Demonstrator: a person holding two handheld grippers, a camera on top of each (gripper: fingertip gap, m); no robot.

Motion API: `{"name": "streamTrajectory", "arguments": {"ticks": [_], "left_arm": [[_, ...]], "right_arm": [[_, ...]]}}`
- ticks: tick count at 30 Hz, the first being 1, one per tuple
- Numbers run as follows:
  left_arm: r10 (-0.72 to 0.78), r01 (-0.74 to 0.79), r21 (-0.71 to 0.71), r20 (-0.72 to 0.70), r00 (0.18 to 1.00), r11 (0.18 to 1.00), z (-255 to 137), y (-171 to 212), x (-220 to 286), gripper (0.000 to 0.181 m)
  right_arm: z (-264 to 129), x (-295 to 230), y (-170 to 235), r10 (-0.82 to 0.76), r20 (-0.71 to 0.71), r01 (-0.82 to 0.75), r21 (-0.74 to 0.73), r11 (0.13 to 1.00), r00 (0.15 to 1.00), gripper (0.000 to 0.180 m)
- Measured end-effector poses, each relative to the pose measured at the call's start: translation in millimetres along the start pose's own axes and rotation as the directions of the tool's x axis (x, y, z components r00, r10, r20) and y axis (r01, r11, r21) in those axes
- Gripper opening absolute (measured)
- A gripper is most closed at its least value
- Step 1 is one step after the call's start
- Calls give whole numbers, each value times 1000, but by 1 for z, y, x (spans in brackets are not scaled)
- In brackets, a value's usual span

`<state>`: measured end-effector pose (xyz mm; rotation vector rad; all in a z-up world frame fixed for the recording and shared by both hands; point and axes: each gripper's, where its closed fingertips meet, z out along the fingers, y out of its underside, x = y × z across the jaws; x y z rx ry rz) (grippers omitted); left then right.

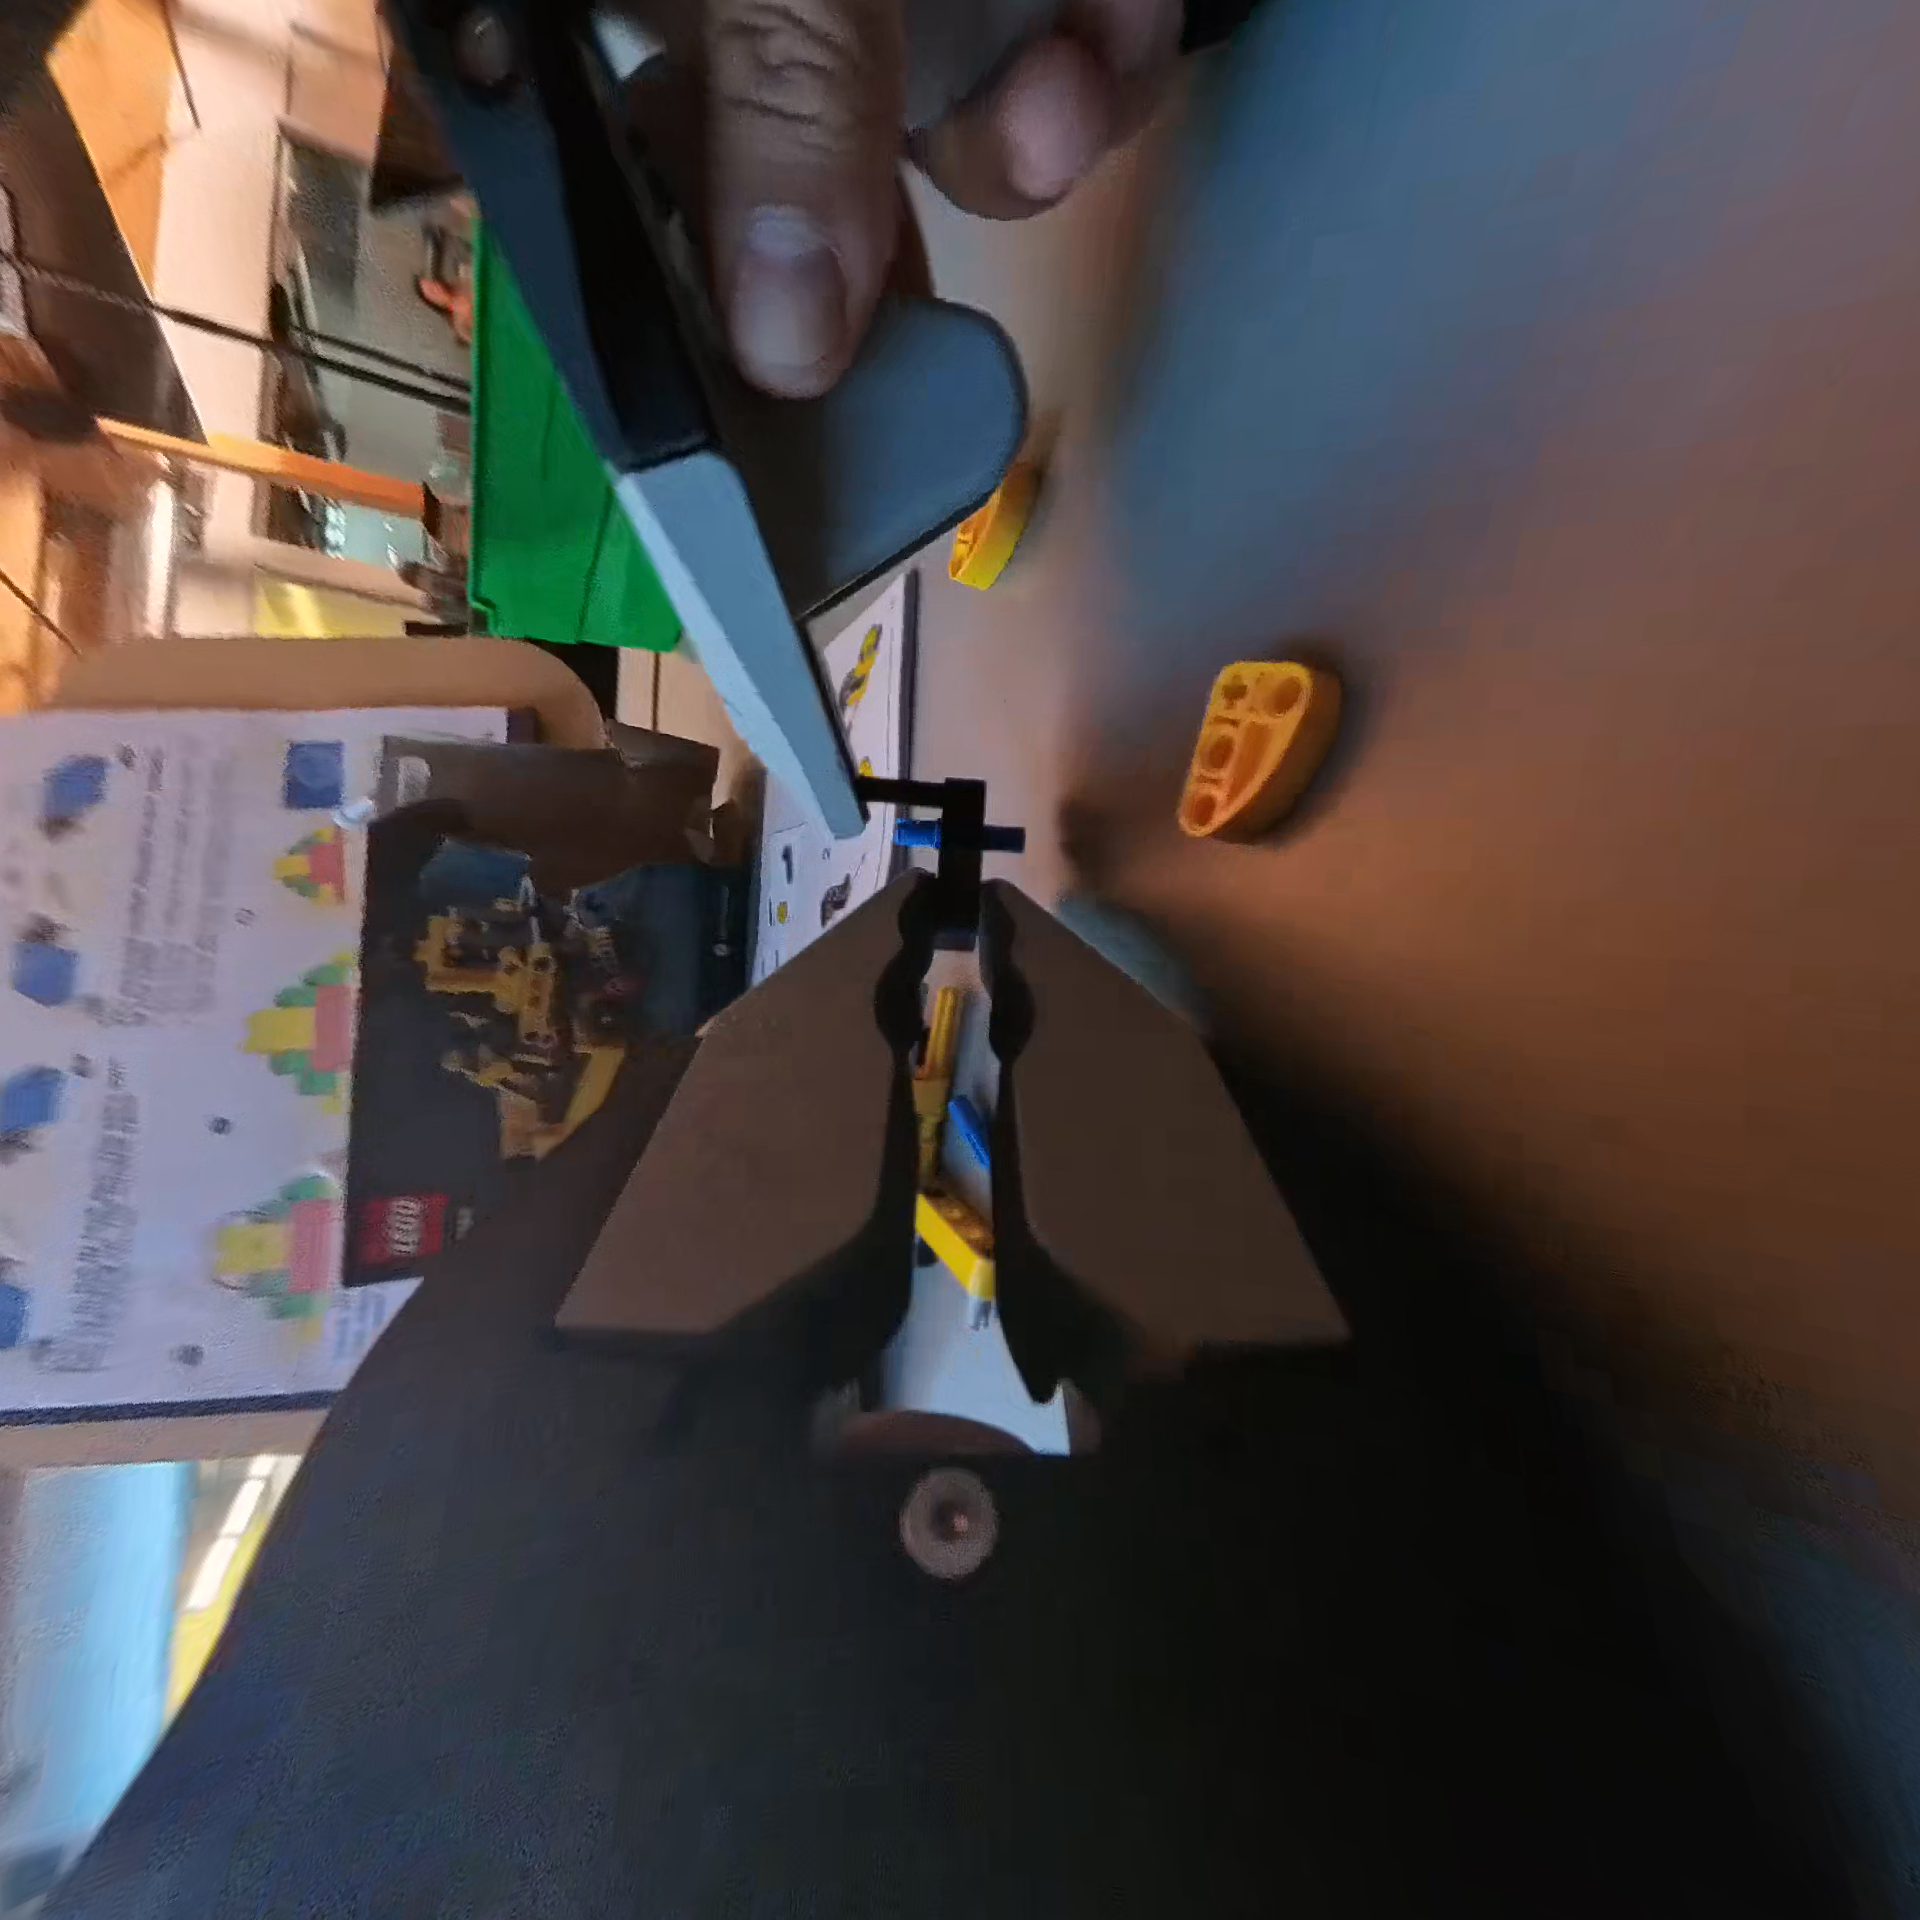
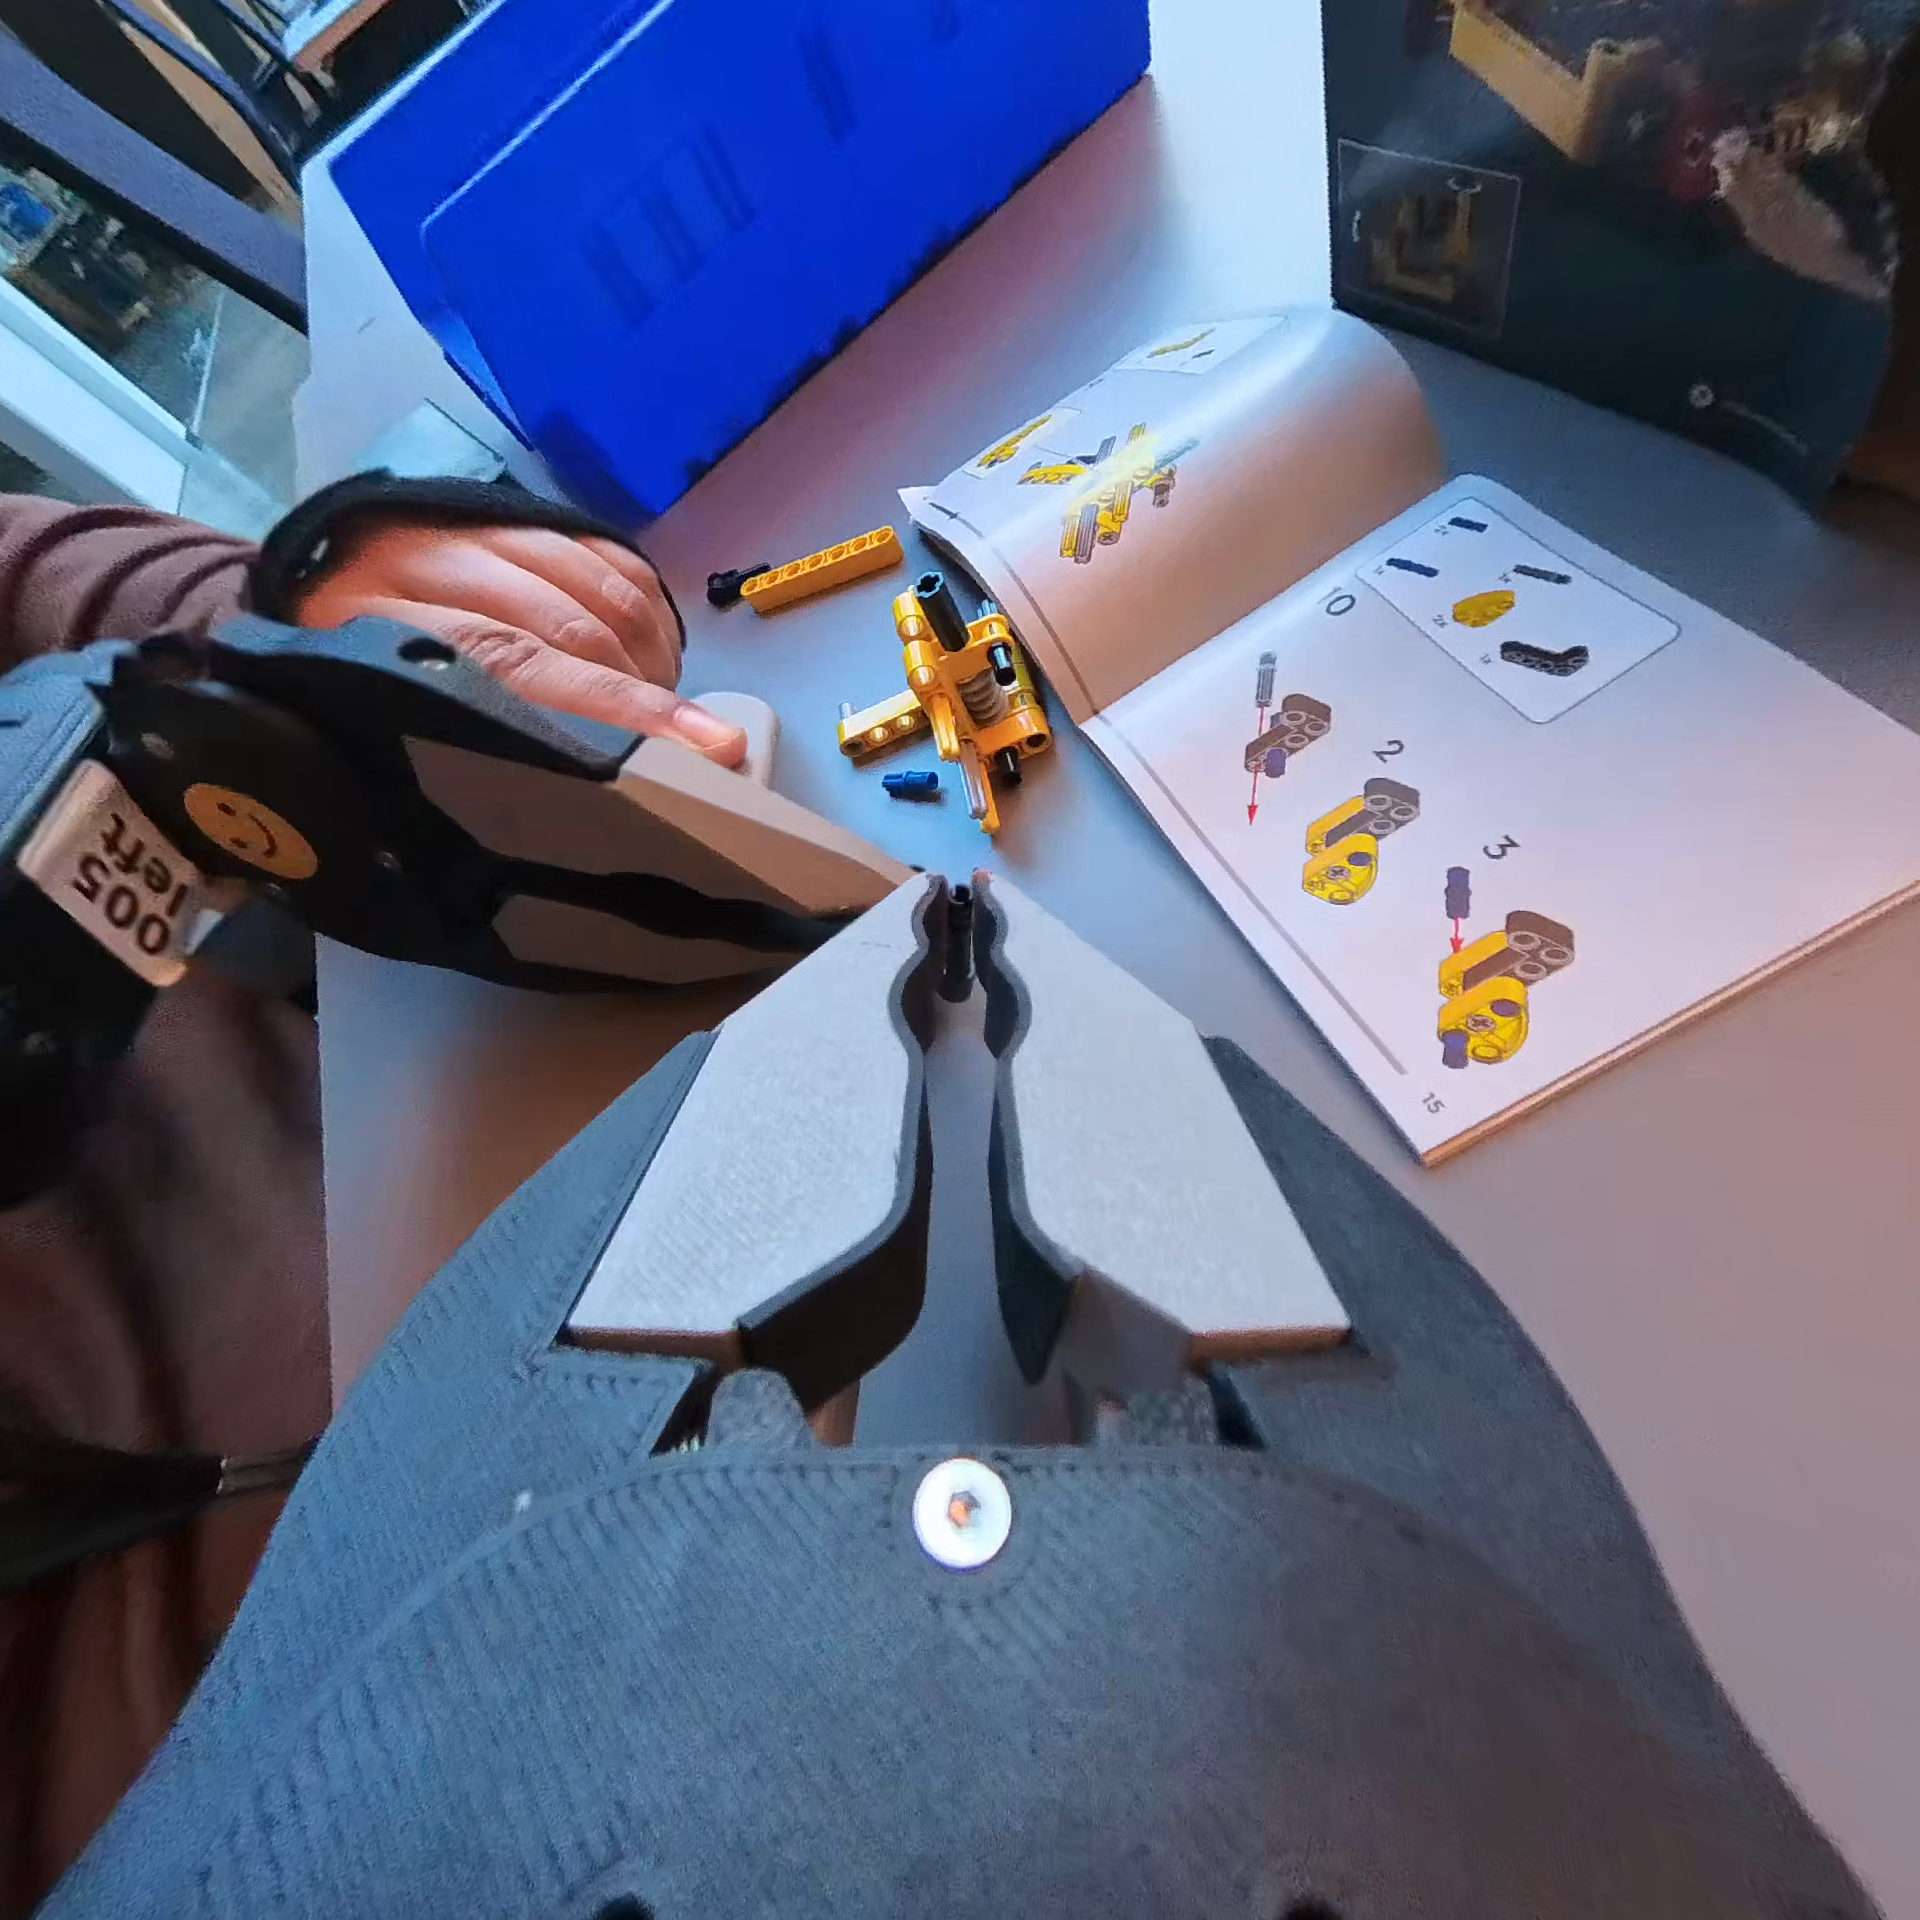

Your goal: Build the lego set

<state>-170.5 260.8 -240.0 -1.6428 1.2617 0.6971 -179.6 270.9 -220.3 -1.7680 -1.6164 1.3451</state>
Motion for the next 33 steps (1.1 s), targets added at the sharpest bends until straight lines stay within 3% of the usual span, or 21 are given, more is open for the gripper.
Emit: {"name": "streamTrajectory", "arguments": {"ticks": [4,11,21,33], "left_arm": [[-62,62,22,7,998,998,-2,-2,-6,6],[-30,30,-4,-15,999,1000,1,3,4,6],[-19,19,7,-13,1000,1000,0,2,6,6],[-4,5,14,-11,1000,1000,0,2,6,6]], "right_arm": [[-5,-1,-6,4,14,-5,46,999,1000,1],[3,-1,7,-57,-31,55,-51,997,998,1],[0,-2,10,11,-5,-11,-44,999,1000,1],[-1,-4,12,-52,-56,49,-44,998,997,1]]}}
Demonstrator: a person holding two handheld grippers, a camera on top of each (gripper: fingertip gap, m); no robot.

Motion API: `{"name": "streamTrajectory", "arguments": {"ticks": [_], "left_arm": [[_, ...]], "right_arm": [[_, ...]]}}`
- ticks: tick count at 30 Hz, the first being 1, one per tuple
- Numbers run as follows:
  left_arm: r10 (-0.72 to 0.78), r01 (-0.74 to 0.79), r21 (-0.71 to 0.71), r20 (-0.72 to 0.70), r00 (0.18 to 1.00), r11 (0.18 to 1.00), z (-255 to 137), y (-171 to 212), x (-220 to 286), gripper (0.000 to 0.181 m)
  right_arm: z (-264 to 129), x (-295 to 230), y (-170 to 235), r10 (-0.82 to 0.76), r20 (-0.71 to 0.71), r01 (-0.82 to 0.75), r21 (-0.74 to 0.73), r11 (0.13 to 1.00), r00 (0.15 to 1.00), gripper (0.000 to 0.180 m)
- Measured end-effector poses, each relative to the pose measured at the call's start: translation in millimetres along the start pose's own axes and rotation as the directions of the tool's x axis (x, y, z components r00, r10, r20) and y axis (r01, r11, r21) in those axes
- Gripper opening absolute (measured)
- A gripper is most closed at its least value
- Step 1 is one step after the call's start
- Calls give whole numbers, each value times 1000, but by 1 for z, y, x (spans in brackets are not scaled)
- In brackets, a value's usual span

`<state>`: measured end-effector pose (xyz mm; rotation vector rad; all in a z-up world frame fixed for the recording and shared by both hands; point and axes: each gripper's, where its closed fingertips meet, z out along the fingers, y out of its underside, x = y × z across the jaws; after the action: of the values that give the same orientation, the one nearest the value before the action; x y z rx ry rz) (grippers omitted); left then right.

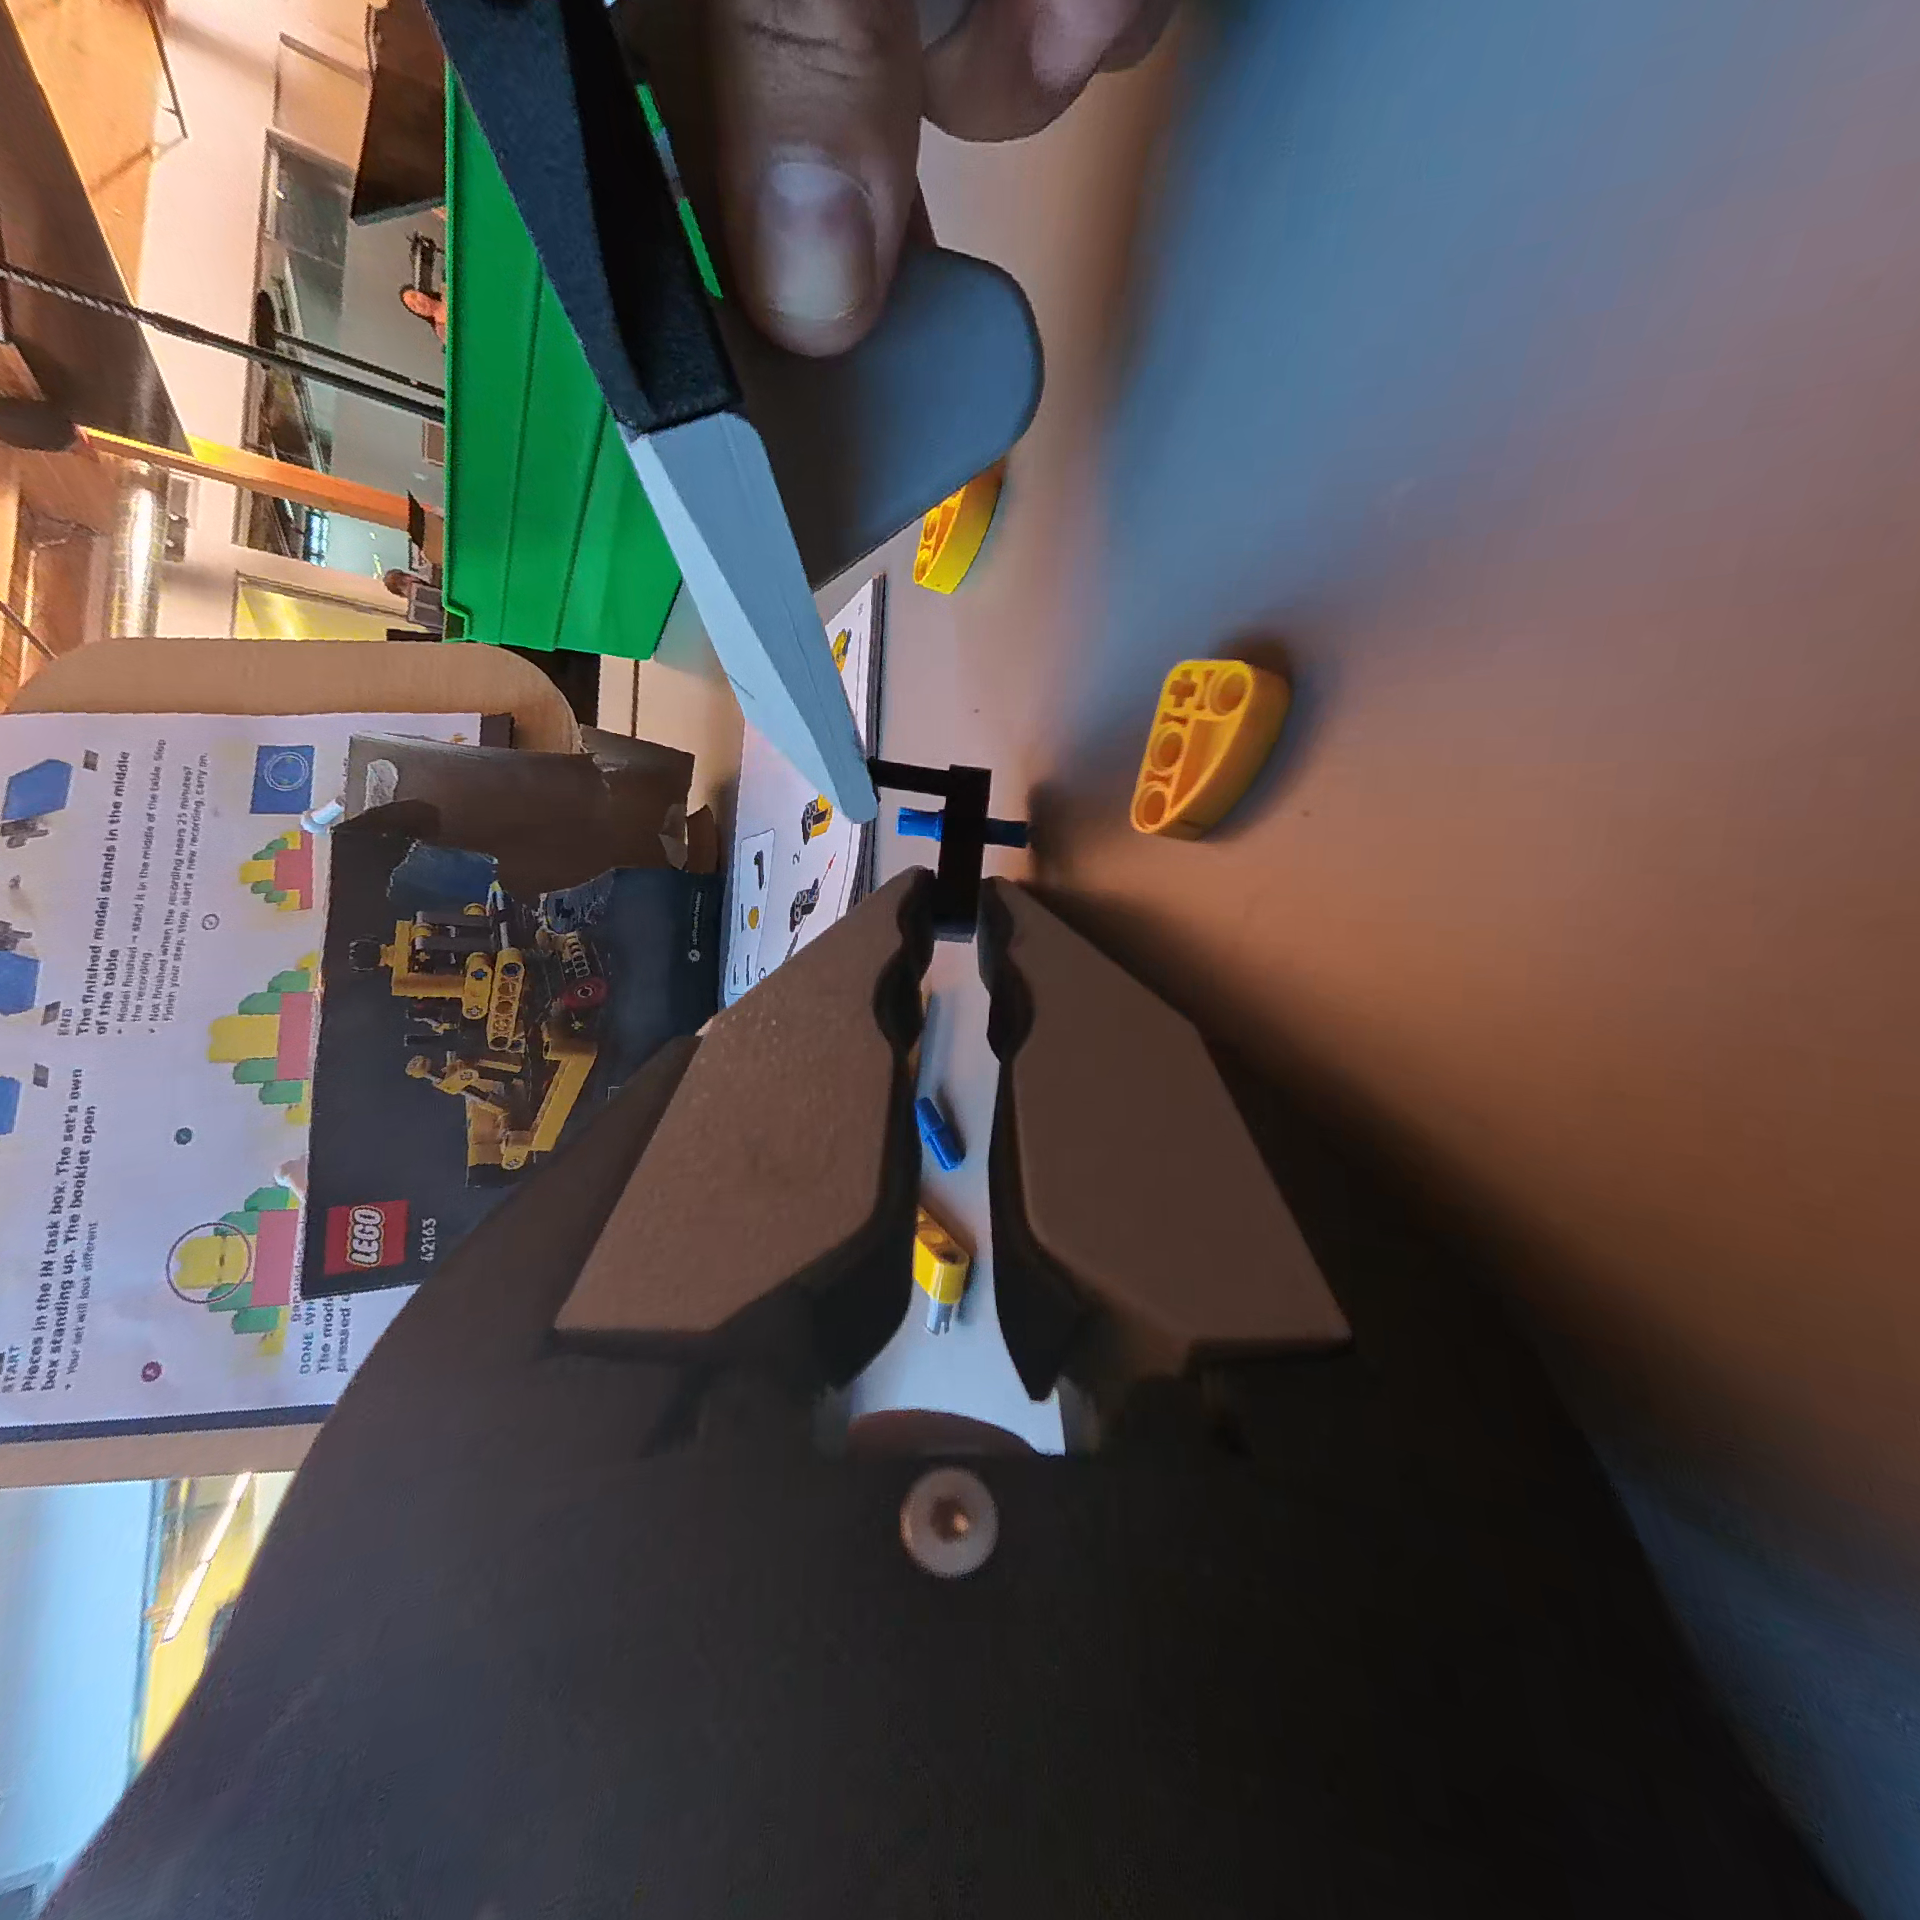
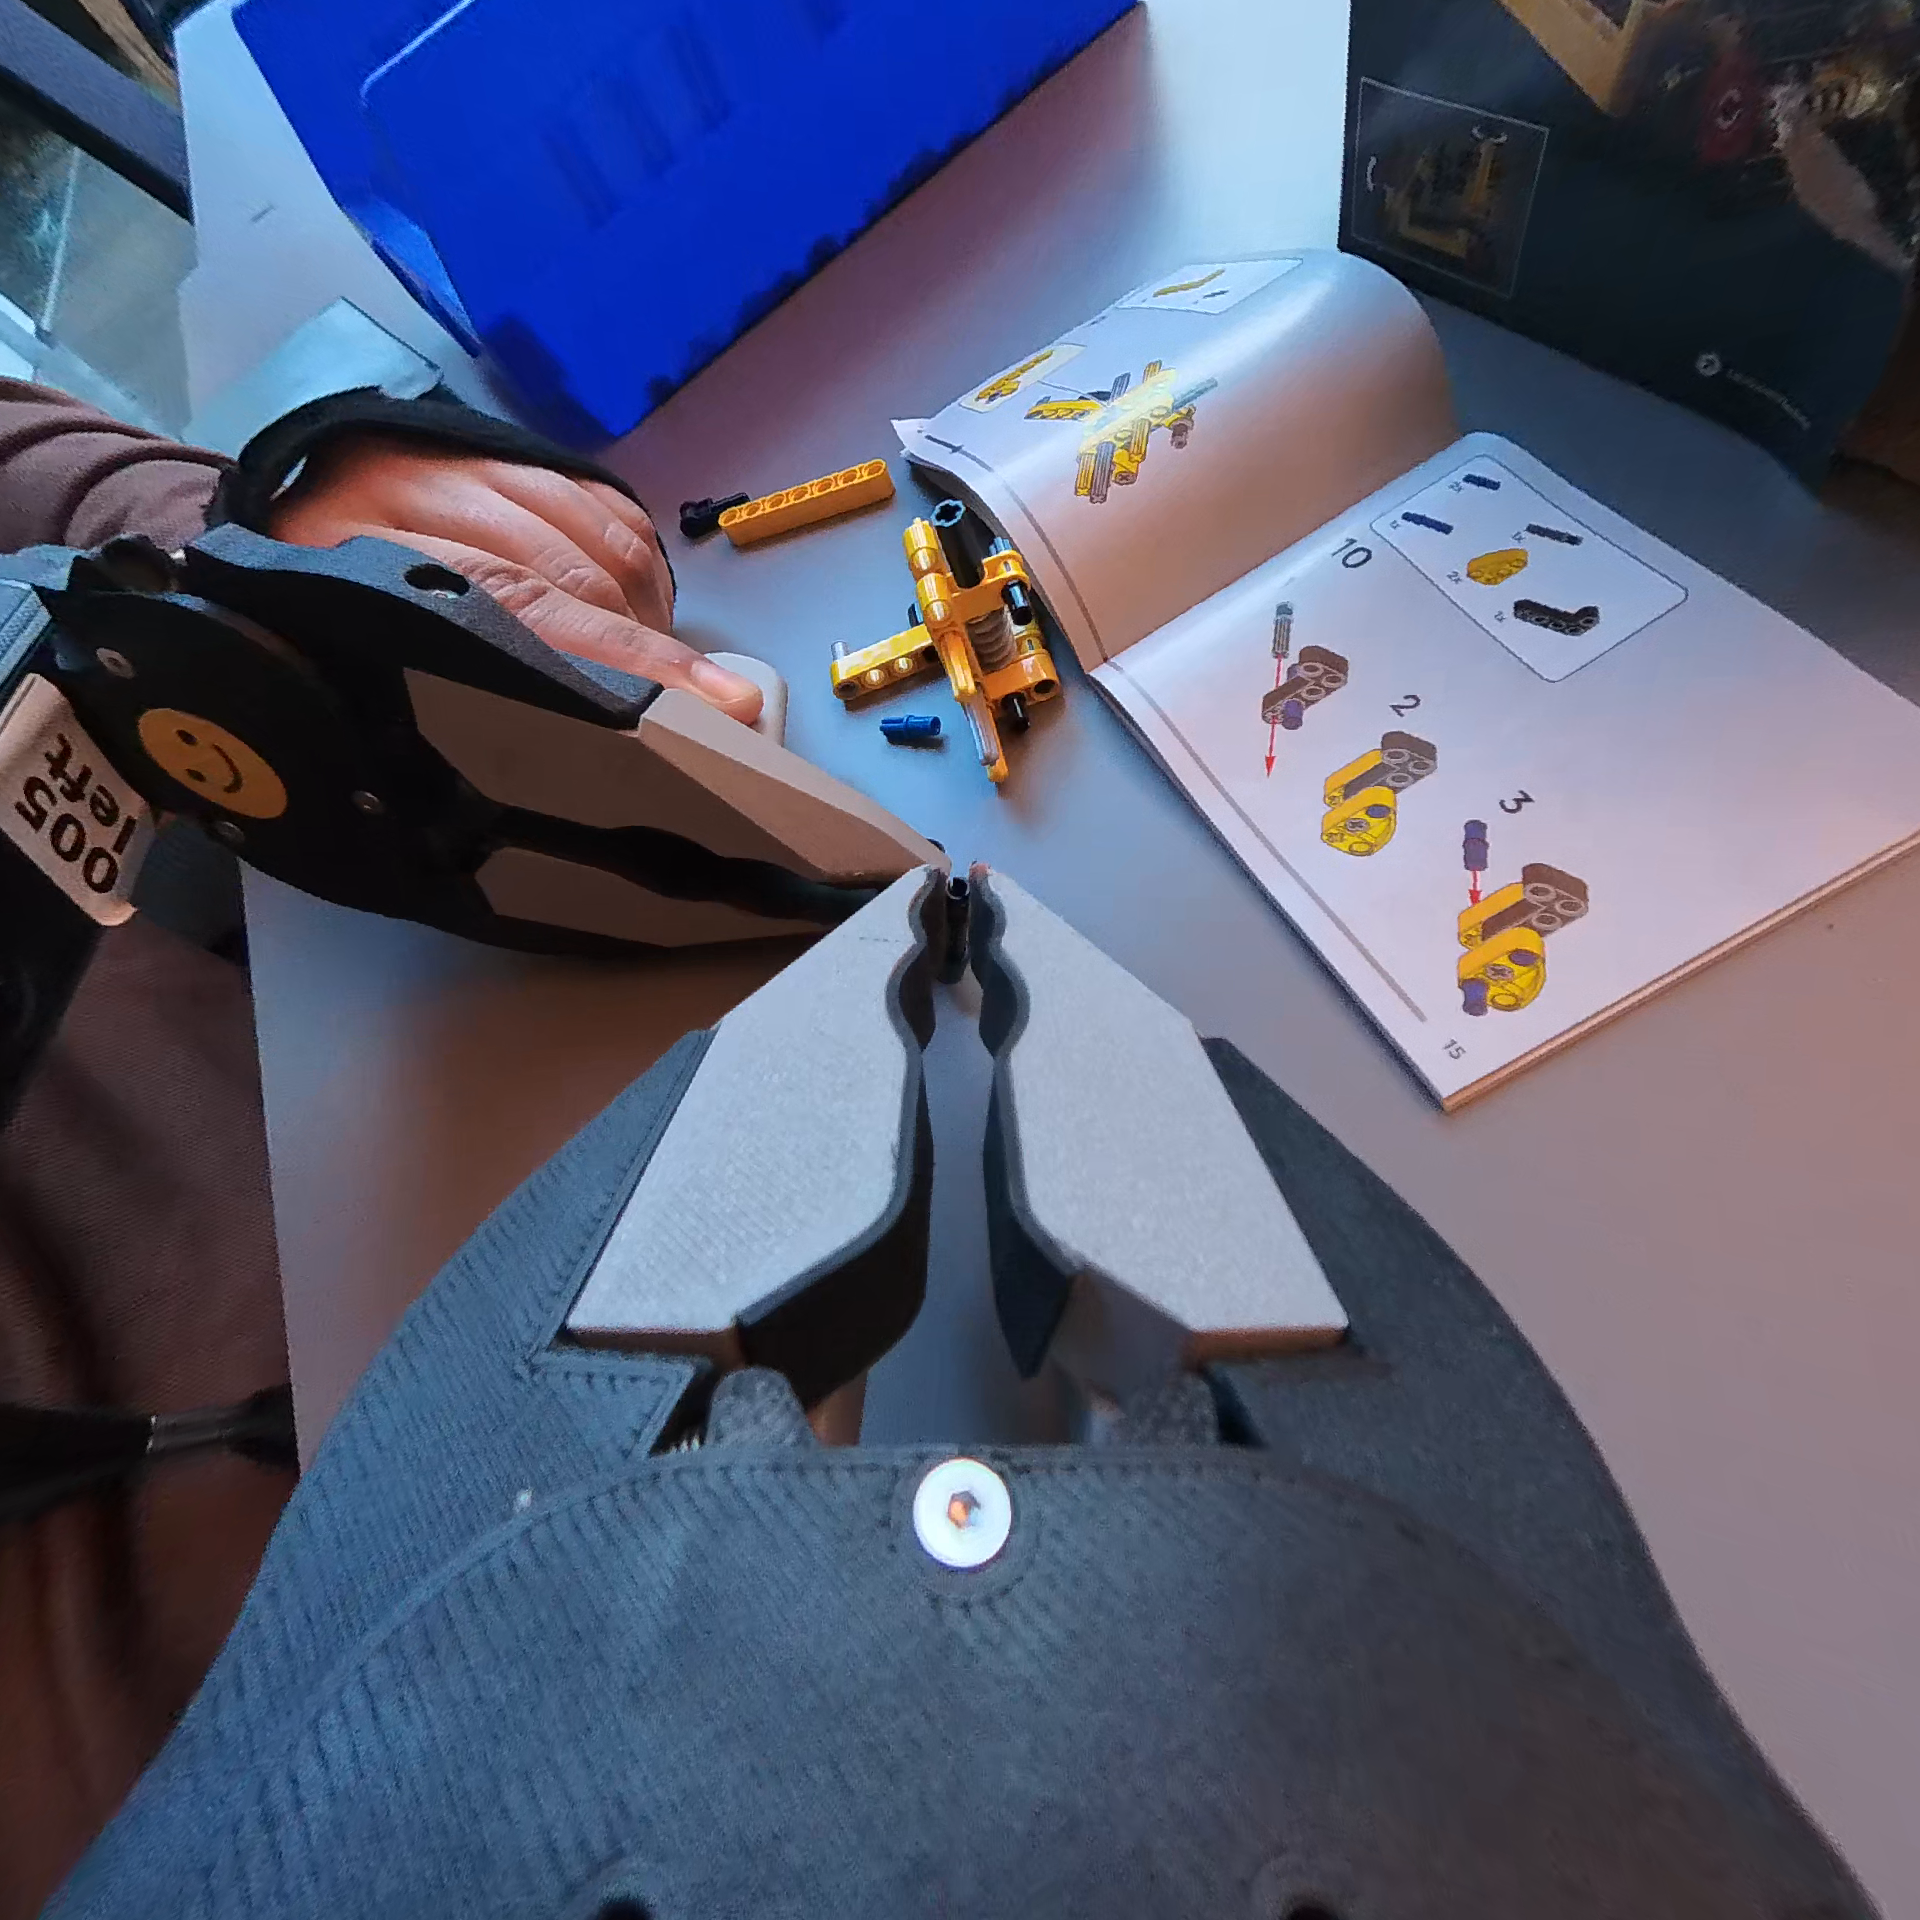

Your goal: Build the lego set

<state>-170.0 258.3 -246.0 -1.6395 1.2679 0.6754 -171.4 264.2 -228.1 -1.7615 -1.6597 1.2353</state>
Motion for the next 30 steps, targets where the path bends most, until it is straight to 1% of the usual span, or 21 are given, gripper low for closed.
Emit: {"name": "streamTrajectory", "arguments": {"ticks": [10,19,27,30], "left_arm": [[2,-2,4,1,1000,1000,0,-1,-1,6],[0,0,4,4,1000,1000,2,-1,-2,6],[-1,1,9,2,1000,1000,3,-1,-3,7],[1,-1,11,0,1000,1000,3,-1,-2,7]], "right_arm": [[-1,-1,2,-28,-14,28,-9,1000,999,2],[-2,-2,5,-16,5,16,-14,1000,1000,2],[-4,-2,6,-107,-31,106,-22,994,994,2],[-4,-2,6,-80,-4,80,-24,997,997,2]]}}
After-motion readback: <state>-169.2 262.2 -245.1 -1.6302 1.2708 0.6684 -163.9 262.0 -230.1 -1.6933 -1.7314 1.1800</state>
